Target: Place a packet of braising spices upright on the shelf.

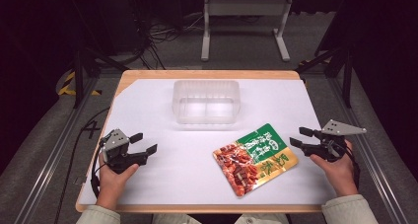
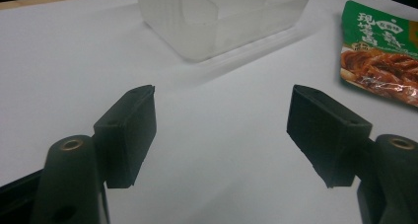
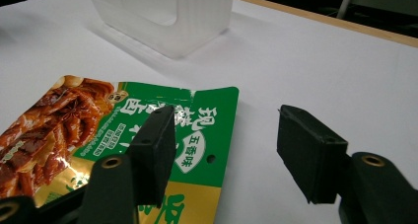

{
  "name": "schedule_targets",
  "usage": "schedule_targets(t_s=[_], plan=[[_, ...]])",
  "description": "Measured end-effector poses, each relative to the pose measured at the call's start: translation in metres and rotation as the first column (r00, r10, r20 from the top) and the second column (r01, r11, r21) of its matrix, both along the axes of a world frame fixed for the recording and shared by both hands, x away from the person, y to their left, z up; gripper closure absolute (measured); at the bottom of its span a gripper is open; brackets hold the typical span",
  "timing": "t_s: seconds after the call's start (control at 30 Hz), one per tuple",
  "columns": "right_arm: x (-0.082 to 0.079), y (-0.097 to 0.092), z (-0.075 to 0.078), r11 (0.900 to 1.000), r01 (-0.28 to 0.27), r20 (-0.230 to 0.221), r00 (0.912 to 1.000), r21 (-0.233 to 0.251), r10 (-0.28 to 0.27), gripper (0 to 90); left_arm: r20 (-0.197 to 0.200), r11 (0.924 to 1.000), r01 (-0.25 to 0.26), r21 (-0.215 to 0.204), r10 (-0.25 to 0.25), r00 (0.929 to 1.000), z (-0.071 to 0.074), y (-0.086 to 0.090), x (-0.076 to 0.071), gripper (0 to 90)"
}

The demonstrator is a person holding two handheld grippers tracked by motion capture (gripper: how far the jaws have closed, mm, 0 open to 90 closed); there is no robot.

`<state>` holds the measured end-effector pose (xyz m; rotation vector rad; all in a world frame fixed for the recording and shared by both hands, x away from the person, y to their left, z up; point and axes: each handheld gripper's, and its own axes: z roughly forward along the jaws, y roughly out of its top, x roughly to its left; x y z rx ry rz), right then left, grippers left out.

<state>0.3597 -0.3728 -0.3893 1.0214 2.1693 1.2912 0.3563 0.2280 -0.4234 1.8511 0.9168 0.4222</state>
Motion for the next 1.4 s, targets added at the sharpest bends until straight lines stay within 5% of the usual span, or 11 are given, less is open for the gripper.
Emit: schedule_targets(t_s=[0.17,0.3,0.57,1.0,1.4], plan=[[0.002,0.001,0.001,0.9999,-0.009,-0.016,0.9998,0.008,0.009,35.0,0.000,1.0000,-0.001,0.002,0.001,1.0000,0.000,0.000,-0.001,27.7],[0.006,0.003,0.001,0.9994,-0.019,-0.079,0.9966,0.028,0.022,32.8,-0.002,1.0000,0.002,0.002,-0.002,1.0000,0.000,-0.001,0.000,27.5],[0.010,0.007,-0.005,0.9995,-0.031,-0.129,0.9912,-0.011,0.029,30.8,-0.002,1.0000,0.001,0.000,-0.001,1.0000,0.000,0.000,0.000,27.5],[0.018,0.010,-0.027,0.9984,-0.045,-0.247,0.9683,-0.033,0.035,29.6,-0.005,1.0000,0.003,0.008,-0.003,1.0000,-0.001,0.000,0.000,27.5],[0.020,0.017,-0.041,0.9959,-0.080,-0.293,0.9539,-0.042,0.064,29.6,-0.007,1.0000,0.003,0.007,-0.003,1.0000,-0.002,0.000,0.001,27.4]])
